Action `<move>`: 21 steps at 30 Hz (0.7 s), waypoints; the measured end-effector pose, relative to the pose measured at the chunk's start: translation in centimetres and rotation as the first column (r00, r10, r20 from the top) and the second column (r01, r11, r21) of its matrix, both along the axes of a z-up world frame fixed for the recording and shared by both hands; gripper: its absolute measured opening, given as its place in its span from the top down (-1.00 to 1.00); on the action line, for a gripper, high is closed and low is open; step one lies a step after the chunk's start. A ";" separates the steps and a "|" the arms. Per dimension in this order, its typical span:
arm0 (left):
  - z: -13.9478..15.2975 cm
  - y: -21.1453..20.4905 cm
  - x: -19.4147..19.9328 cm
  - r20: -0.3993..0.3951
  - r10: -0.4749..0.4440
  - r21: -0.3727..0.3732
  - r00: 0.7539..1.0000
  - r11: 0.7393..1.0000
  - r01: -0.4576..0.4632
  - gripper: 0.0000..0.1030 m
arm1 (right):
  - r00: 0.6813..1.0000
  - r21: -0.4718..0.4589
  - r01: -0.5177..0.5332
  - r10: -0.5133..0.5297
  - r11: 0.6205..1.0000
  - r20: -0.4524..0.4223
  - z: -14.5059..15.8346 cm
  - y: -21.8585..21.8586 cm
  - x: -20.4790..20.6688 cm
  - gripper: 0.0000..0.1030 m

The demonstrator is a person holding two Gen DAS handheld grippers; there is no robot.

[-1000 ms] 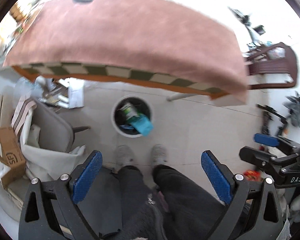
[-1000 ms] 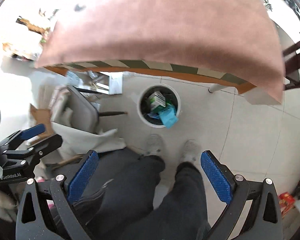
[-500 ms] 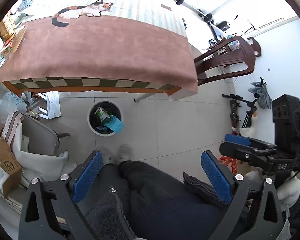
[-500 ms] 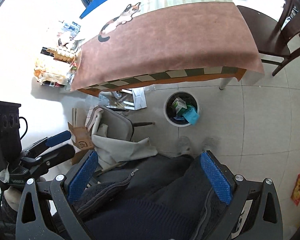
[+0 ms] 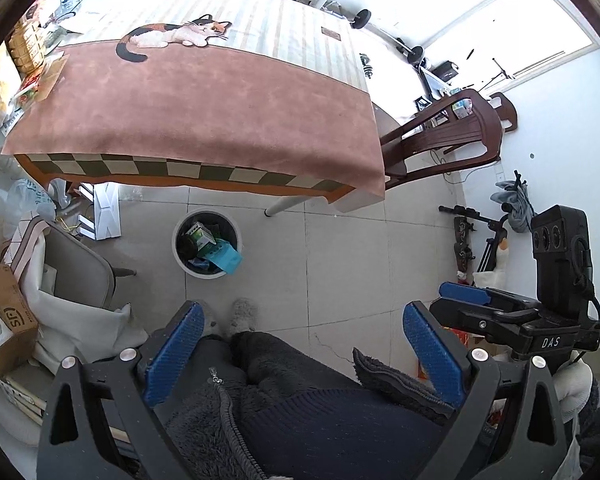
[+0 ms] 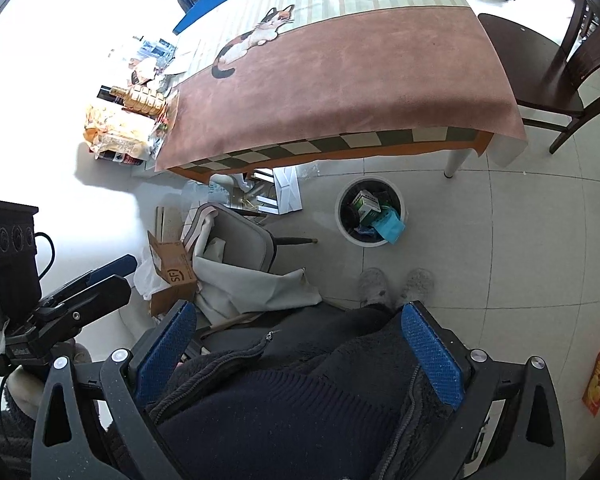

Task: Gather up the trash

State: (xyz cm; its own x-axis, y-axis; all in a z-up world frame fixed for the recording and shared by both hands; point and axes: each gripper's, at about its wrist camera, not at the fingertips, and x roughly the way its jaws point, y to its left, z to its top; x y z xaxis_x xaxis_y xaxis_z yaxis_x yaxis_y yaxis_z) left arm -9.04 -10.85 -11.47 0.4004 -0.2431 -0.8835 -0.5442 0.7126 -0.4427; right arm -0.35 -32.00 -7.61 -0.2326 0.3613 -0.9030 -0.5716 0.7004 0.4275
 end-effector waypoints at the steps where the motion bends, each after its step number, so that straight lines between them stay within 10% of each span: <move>1: 0.0 0.0 -0.1 0.001 -0.002 -0.001 1.000 1.000 0.002 -0.98 | 1.000 -0.001 0.000 0.000 1.000 -0.002 0.0 0.0 -0.1 -1.00; 21: 0.2 -0.7 -0.3 -0.013 -0.031 0.036 0.999 0.999 0.032 -0.98 | 1.000 -0.007 -0.009 0.009 1.000 -0.003 -0.2 0.6 -1.2 -1.00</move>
